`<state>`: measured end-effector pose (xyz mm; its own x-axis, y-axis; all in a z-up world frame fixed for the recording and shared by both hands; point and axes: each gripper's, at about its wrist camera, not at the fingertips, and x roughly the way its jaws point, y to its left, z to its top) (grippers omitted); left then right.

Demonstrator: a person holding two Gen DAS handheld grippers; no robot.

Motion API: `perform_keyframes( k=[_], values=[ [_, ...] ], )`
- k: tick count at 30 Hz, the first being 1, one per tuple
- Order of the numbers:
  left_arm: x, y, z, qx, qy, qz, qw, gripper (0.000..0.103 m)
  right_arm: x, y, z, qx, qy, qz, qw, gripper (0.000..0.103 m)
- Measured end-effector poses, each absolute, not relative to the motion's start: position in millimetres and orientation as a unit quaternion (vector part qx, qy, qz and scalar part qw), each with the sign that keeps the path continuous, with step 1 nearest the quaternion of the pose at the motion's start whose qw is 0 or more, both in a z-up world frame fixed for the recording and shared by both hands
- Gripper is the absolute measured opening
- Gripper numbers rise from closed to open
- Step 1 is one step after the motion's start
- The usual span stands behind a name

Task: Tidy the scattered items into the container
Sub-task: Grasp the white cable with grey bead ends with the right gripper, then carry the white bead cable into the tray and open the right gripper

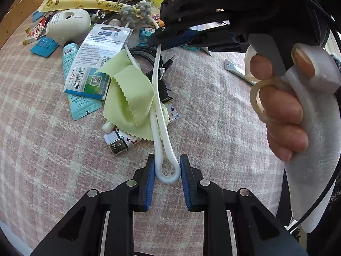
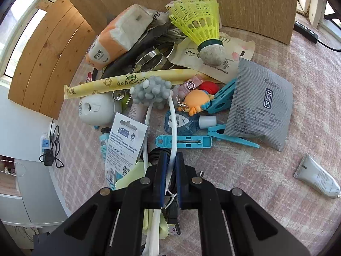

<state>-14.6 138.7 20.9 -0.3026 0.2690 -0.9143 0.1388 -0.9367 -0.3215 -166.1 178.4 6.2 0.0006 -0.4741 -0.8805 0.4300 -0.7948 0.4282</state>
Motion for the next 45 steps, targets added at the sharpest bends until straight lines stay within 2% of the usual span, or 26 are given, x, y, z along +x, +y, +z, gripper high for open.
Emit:
perform_keyframes(
  k=[17, 27, 34, 45],
  values=[
    [10.0, 161.7, 54.7, -0.561, -0.163, 0.808, 0.082, 0.021, -138.8, 228.2, 58.9, 0.595, -0.047, -0.741, 0.307, 0.008],
    [17.5, 200.7, 85.1, -0.547, -0.111, 0.821, 0.118, 0.021, -120.5, 284.7, 93.4, 0.563, -0.075, -0.773, 0.281, 0.008],
    [10.0, 267.9, 91.8, -0.543, -0.065, 0.818, 0.181, 0.021, -111.8, 363.4, 116.7, 0.54, -0.104, -0.804, 0.224, 0.008],
    [18.6, 409.5, 109.1, -0.529, 0.014, 0.788, 0.315, 0.021, -71.4, 540.7, 135.6, 0.509, -0.167, -0.84, 0.081, 0.008]
  ],
)
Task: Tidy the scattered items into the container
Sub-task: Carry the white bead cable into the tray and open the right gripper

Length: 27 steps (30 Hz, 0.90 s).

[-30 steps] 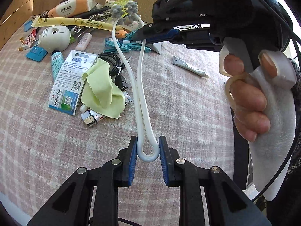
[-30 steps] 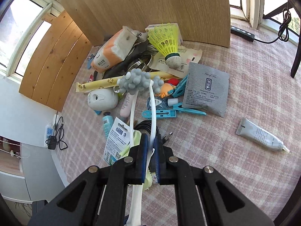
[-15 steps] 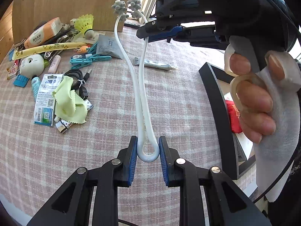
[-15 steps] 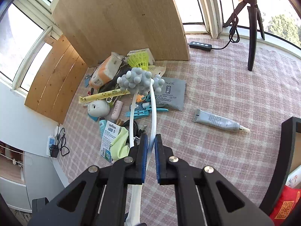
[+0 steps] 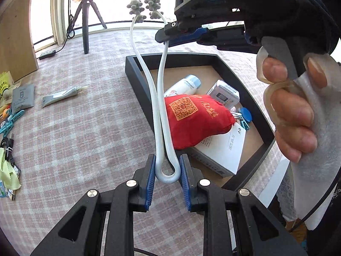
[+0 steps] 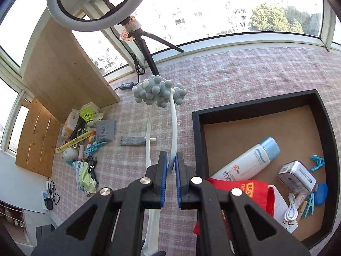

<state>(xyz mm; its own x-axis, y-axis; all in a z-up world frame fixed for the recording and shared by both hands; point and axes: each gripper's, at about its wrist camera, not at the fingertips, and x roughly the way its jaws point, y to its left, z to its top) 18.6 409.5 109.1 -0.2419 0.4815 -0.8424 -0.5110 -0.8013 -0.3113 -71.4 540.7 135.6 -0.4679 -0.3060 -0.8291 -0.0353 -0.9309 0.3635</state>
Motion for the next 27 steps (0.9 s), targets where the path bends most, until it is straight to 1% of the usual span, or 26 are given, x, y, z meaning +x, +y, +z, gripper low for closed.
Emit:
perform_keyframes(
  k=[8, 15, 16, 17, 18, 19, 20, 22, 27],
  values=[
    [40.6, 507.2, 110.6, -0.521, 0.058, 0.757, 0.391, 0.021, -30.6, 654.5, 142.2, 0.495, -0.201, -0.845, -0.019, 0.008],
    [52.3, 556.7, 109.7, -0.519, 0.081, 0.746, 0.41, 0.021, -8.9, 713.4, 139.0, 0.492, -0.215, -0.841, -0.067, 0.008],
    [52.8, 561.2, 110.6, -0.513, 0.085, 0.75, 0.408, 0.023, -7.4, 718.1, 139.1, 0.491, -0.214, -0.841, -0.071, 0.008],
    [52.8, 565.3, 111.7, -0.507, 0.094, 0.756, 0.402, 0.025, -6.3, 721.4, 140.0, 0.488, -0.21, -0.844, -0.071, 0.008],
    [52.0, 568.0, 112.8, -0.504, 0.103, 0.762, 0.393, 0.041, -5.3, 723.7, 141.2, 0.484, -0.208, -0.847, -0.072, 0.008],
    [50.1, 568.1, 114.9, -0.503, 0.102, 0.767, 0.384, 0.064, -4.2, 726.4, 142.5, 0.483, -0.202, -0.848, -0.079, 0.014],
    [48.3, 565.6, 118.0, -0.499, 0.094, 0.772, 0.383, 0.07, -3.8, 727.5, 143.9, 0.484, -0.194, -0.848, -0.091, 0.031],
    [42.8, 557.9, 123.9, -0.488, 0.086, 0.78, 0.382, 0.071, 0.2, 727.1, 150.5, 0.471, -0.176, -0.857, -0.111, 0.046],
    [32.5, 543.0, 130.8, -0.484, 0.081, 0.792, 0.363, 0.069, 2.4, 727.5, 153.9, 0.468, -0.173, -0.86, -0.107, 0.046]
  ],
)
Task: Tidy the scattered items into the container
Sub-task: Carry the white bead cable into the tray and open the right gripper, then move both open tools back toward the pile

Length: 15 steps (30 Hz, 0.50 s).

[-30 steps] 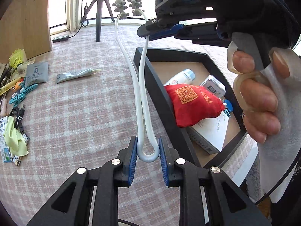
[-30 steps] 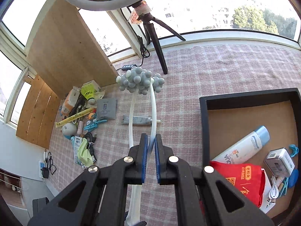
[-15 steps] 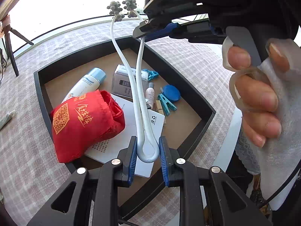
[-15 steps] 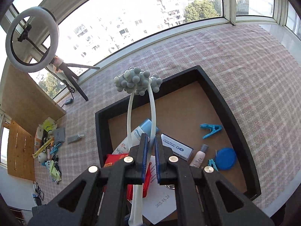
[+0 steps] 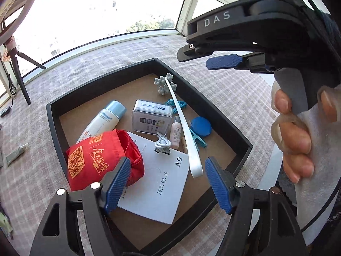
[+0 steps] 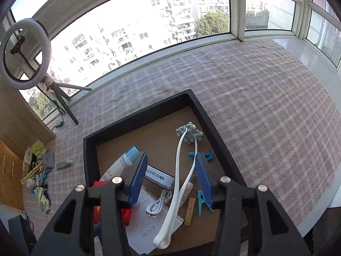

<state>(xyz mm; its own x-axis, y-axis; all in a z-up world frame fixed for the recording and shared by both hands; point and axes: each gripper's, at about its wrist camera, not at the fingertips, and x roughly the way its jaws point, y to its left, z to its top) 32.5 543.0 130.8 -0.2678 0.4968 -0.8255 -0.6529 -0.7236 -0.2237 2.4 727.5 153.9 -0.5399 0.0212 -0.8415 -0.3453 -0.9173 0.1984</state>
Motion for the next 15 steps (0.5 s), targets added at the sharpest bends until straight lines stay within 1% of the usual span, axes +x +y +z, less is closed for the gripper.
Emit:
perform_keyframes(
  k=[15],
  values=[
    [16.3, 466.7, 135.3, -0.479, 0.064, 0.825, 0.291, 0.069, -11.7, 668.2, 155.0, -0.469, 0.163, 0.866, 0.061, 0.046]
  ],
)
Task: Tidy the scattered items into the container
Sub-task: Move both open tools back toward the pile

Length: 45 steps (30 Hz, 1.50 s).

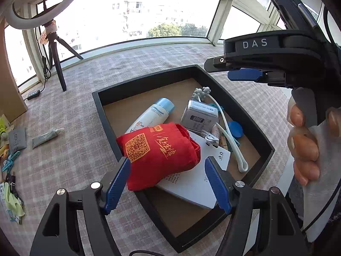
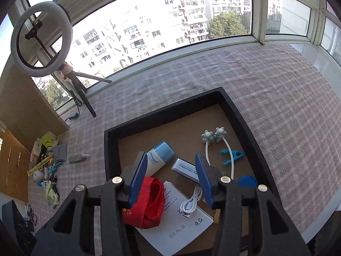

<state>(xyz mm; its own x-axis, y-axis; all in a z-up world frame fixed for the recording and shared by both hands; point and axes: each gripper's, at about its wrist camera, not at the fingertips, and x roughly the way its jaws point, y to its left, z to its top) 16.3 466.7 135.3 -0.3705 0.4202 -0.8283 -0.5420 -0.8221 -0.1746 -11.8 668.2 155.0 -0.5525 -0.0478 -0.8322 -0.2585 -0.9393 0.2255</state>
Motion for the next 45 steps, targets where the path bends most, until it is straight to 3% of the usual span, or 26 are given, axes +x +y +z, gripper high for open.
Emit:
perform_keyframes(
  k=[10, 30, 45],
  values=[
    [8.4, 367.7, 134.4, -0.485, 0.039, 0.847, 0.215, 0.069, -21.0, 593.9, 152.7, -0.471, 0.136, 0.872, 0.009, 0.046],
    [14.6, 66.0, 78.1, -0.527, -0.047, 0.848, 0.0, 0.069, -33.7, 379.7, 117.2, -0.504, 0.051, 0.847, -0.158, 0.046],
    [-25.9, 38.2, 39.2, -0.555, -0.031, 0.829, 0.057, 0.071, -50.9, 228.1, 66.0, -0.556, -0.032, 0.784, -0.276, 0.046]
  ],
)
